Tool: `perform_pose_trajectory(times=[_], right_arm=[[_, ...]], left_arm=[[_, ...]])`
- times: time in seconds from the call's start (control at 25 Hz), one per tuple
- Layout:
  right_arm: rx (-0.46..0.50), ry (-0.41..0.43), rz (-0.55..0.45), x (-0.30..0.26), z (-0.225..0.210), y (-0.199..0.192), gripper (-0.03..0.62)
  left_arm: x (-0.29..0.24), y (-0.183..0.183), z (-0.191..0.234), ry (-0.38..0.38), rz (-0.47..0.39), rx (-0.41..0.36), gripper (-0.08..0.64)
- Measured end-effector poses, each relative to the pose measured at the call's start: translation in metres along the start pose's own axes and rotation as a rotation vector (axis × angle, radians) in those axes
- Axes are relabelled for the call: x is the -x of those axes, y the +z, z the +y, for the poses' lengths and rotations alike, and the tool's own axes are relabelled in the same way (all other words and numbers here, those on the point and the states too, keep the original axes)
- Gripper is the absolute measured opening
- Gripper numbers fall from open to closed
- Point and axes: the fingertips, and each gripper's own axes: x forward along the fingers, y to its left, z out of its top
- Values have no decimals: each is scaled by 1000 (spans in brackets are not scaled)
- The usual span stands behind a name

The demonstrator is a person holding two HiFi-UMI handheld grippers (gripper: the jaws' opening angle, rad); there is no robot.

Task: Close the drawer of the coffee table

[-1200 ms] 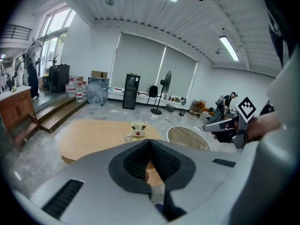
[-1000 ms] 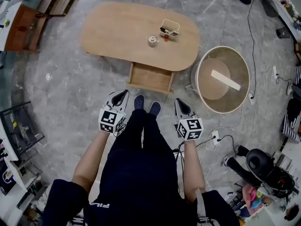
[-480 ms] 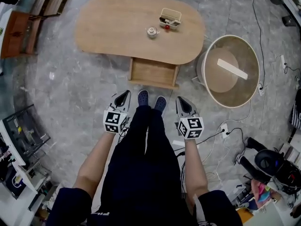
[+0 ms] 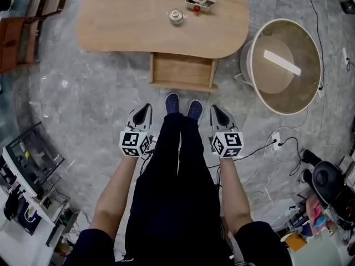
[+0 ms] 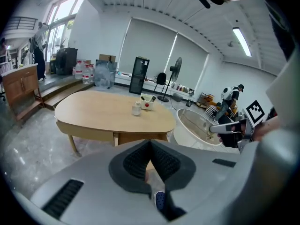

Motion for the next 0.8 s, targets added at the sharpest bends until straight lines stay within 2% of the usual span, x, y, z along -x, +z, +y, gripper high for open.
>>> perform_pose_trajectory(times=[0.12,0.28,0.44,0.56,0.8], right_arm=[[21,6,-19,-15,-11,-24,28],[100,-10,-44,-44,-30,-63,28],[128,-3,-72,-64,-46,-91,28],[120,-12,-90,-77,-58,-113,28],[43,-44,-147,-112,-79,-144,28]], left_arm=[[-17,-34,2,-9,14,-9,25],[-43,-80,14,-5,33,-20,25],[-58,-110,29,-7,11,-5,25],[-76,-131,41,10,0,20,25],[-125,-174,62,18,-11,50,25]])
